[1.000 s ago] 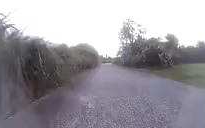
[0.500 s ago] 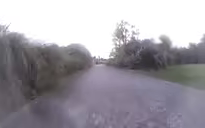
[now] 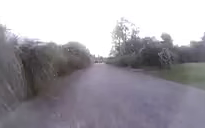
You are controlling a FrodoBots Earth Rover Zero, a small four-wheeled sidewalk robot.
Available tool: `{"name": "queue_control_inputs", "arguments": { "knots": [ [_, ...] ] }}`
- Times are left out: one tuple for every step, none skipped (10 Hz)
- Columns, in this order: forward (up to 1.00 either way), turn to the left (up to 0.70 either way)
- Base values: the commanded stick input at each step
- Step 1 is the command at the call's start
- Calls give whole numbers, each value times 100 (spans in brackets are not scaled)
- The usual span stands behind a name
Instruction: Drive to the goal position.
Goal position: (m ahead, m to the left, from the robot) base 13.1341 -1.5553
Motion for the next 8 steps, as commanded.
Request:
{"name": "queue_control_inputs", "arguments": {
  "knots": [
    [85,0],
    [85,0],
    [85,0],
    [85,0],
    [85,0],
    [85,0],
    [85,0],
    [85,0]
  ]
}}
